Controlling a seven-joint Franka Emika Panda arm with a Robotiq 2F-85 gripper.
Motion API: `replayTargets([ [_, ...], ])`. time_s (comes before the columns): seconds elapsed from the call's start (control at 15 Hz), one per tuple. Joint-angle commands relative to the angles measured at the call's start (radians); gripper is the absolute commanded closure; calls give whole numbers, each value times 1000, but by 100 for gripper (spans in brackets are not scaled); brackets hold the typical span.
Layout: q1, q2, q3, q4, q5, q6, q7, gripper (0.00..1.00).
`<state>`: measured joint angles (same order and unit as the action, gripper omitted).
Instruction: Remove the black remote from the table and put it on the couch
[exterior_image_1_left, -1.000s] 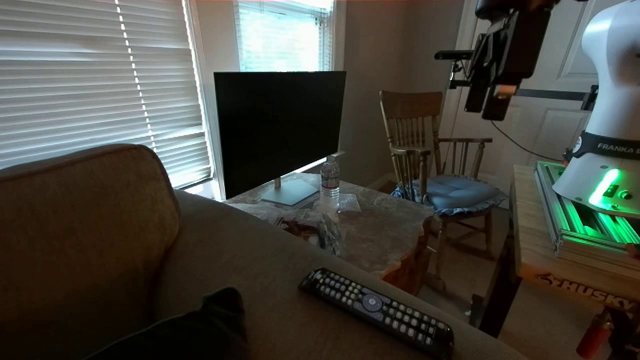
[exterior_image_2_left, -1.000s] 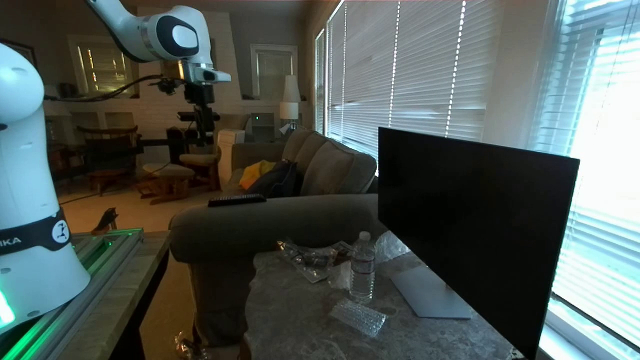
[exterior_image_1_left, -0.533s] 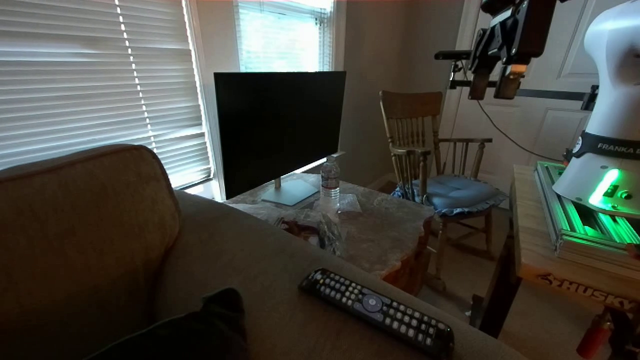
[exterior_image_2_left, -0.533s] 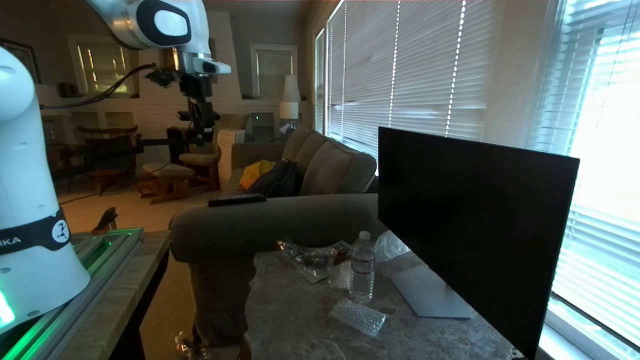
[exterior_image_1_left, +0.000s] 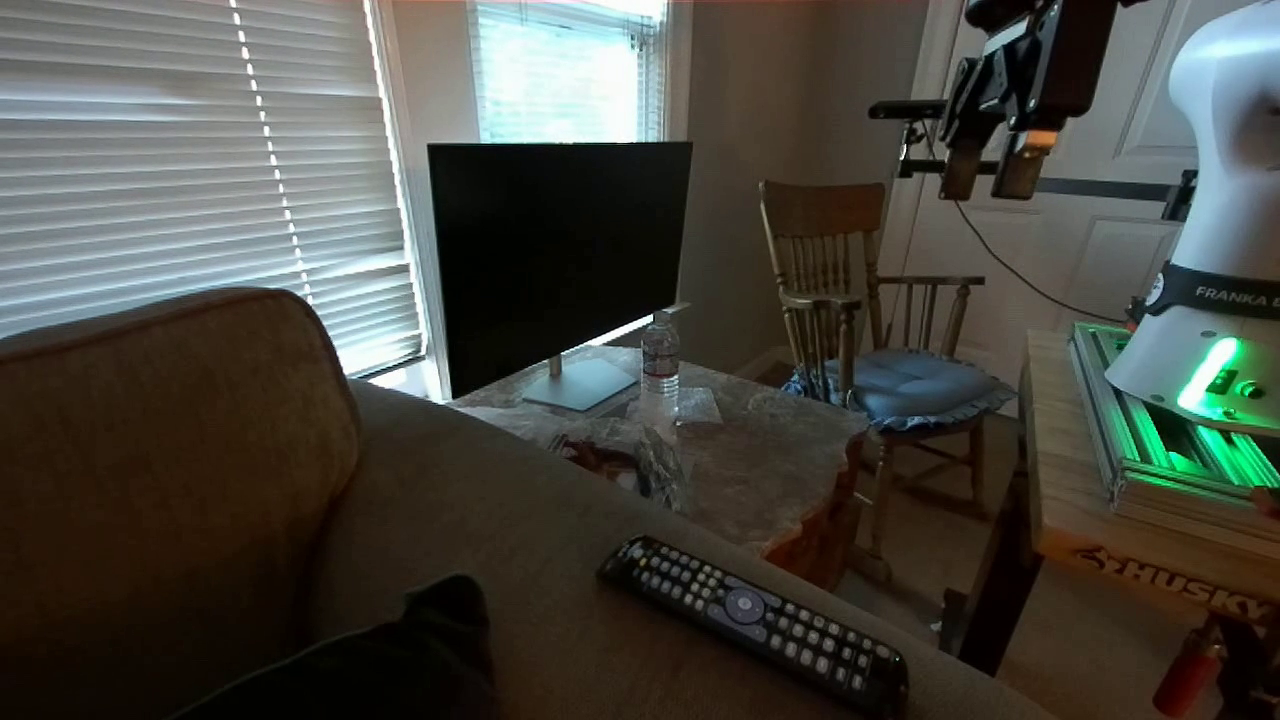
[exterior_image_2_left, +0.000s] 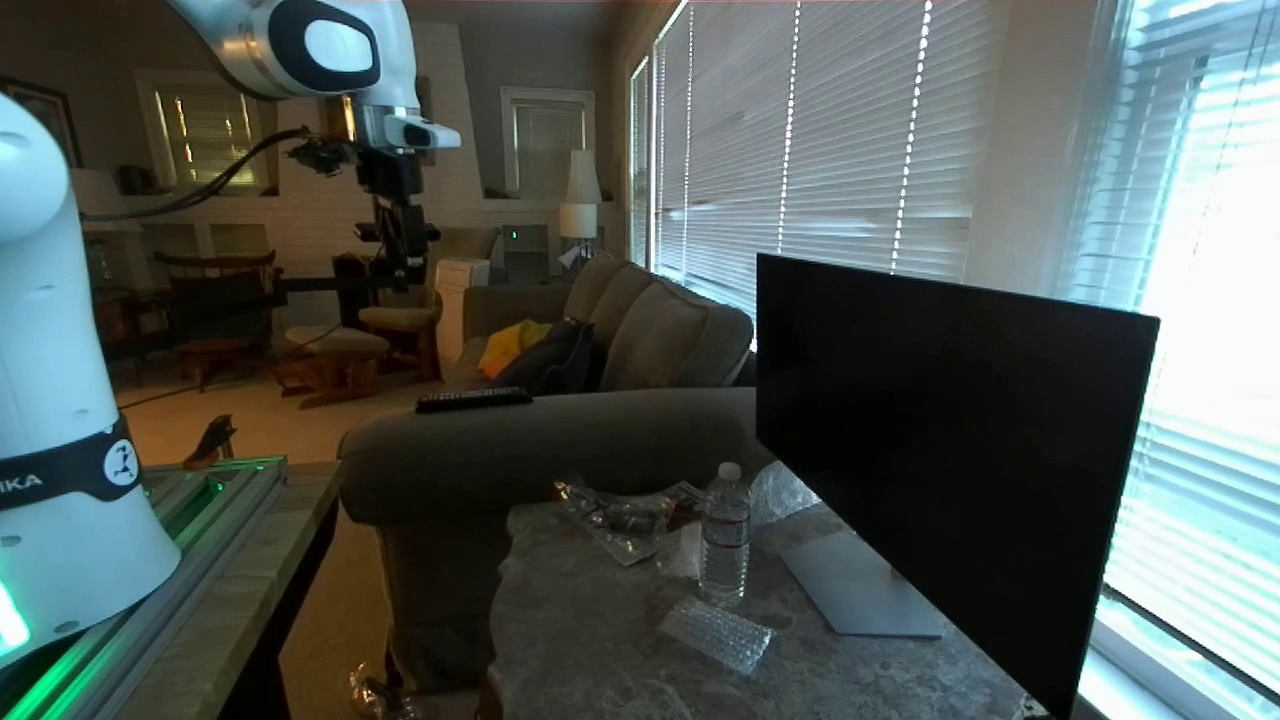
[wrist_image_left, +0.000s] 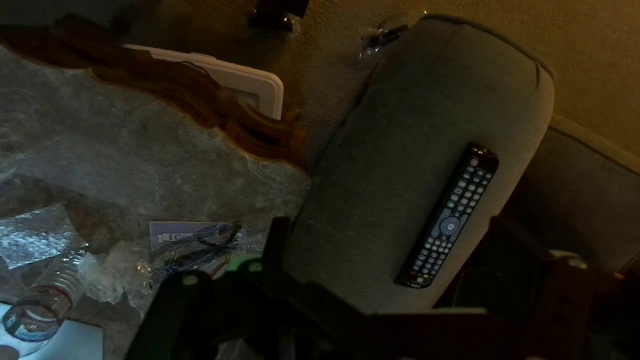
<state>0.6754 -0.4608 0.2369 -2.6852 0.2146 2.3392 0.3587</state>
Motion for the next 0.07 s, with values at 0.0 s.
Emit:
replayTargets([
  [0.0,-49,-6,49,3,31,-8,-23,0],
])
